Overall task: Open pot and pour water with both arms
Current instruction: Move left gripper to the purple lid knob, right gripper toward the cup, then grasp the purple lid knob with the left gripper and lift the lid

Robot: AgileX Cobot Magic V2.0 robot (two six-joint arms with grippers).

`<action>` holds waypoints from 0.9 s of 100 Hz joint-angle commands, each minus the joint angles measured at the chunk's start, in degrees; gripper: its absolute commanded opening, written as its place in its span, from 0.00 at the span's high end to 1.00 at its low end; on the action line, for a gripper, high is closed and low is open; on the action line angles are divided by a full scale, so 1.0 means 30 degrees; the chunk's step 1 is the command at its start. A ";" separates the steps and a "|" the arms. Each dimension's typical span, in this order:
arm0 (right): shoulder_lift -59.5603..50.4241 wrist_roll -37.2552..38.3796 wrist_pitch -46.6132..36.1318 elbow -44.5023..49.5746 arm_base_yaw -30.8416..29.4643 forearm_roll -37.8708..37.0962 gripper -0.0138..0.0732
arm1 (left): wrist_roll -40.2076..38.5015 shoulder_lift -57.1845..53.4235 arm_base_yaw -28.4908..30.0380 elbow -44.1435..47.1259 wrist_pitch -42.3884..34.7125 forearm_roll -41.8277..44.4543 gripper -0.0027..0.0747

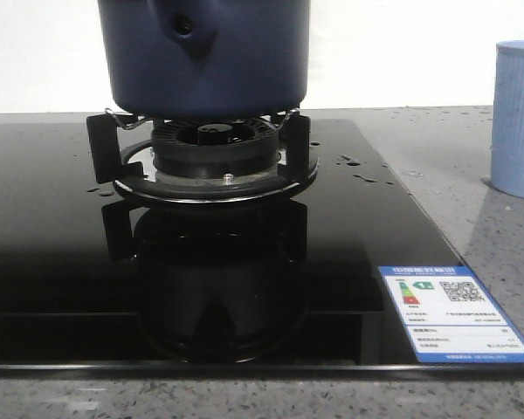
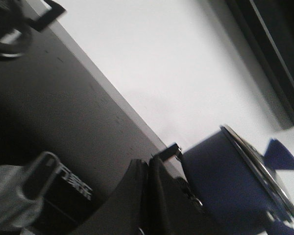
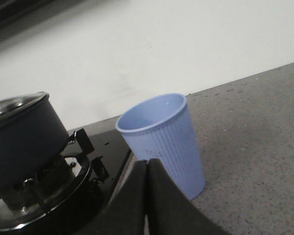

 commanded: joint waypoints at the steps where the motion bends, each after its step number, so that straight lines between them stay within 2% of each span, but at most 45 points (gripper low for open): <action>1: 0.1762 -0.0292 0.1823 -0.2522 -0.0135 -0.1209 0.93 | 0.0102 0.1214 0.0027 -0.2073 0.1592 0.1114 0.99; 10: 0.3803 -0.0292 0.4969 -0.4697 -0.0135 -0.1484 0.93 | 0.1822 0.3097 0.0027 -0.3663 0.3907 0.1237 0.99; 21: 0.6125 -0.0292 0.8671 -0.6945 -0.0135 -0.1126 0.93 | 0.5605 0.5815 0.0027 -0.5794 0.7476 -0.0271 0.99; 26: 0.7050 -0.0292 0.9922 -0.7706 -0.0135 -0.0568 0.93 | 0.8072 0.7341 0.0027 -0.6580 0.9048 -0.2016 0.99; 36: 0.8403 -0.1358 1.1716 -0.8745 -0.0135 0.1573 0.93 | 1.5042 0.9868 0.0027 -0.7792 1.2790 -0.8162 0.99; 43: 0.8746 -0.4013 1.2024 -0.9055 -0.0135 0.4297 0.93 | 1.8197 1.1544 0.0027 -0.8434 1.5233 -1.1350 0.99; 48: 0.8779 -0.6147 1.1843 -0.9091 -0.0135 0.6319 0.93 | 1.9534 1.2590 0.0027 -0.8898 1.6317 -1.2517 0.99; 58: 0.8779 -1.0951 1.1382 -0.9091 -0.0135 0.9883 0.93 | 2.0989 1.4346 0.0027 -1.0074 1.7055 -1.2558 0.99; 68: 0.8779 -1.5361 1.1321 -0.9091 -0.0135 1.1619 0.93 | 2.2611 1.5738 -0.0156 -1.1331 1.7182 -1.2434 0.99; 79: 0.8779 -1.6138 1.0299 -0.9091 -0.0135 1.1715 0.93 | 2.5950 1.7042 -0.1041 -1.2714 1.7487 -1.2163 0.96; 84: 0.8779 -1.6174 0.9699 -0.9091 -0.0135 1.1715 0.92 | 2.7635 1.7583 -0.1524 -1.3226 1.7487 -1.2117 0.89; 90: 0.8779 -1.6286 0.9156 -0.9091 -0.0135 1.1715 0.86 | 2.9673 1.8247 -0.2027 -1.3799 1.7380 -1.2075 0.74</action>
